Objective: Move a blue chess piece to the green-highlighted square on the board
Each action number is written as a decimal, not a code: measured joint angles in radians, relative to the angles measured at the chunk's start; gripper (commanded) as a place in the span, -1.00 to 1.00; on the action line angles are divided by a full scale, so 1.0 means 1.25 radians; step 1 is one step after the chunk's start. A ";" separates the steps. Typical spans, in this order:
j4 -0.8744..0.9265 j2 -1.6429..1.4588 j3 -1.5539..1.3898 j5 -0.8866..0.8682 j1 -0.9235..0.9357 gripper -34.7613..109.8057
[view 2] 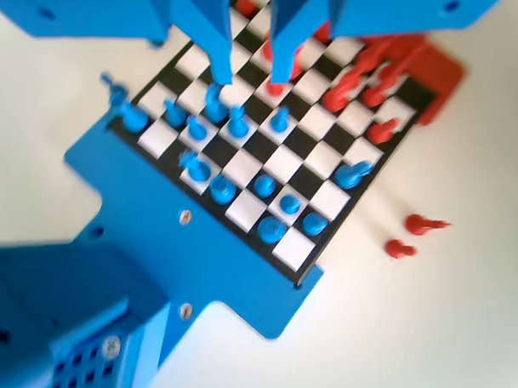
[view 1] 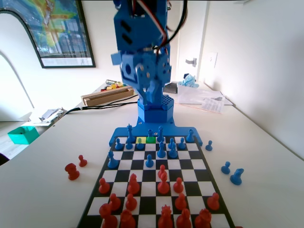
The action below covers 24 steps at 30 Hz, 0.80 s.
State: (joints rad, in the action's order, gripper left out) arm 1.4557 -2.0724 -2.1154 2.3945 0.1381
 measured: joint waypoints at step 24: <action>0.187 -0.389 0.128 -0.477 -0.040 -0.47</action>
State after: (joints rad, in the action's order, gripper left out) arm 1.6889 -2.5587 -1.9558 1.7978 0.0874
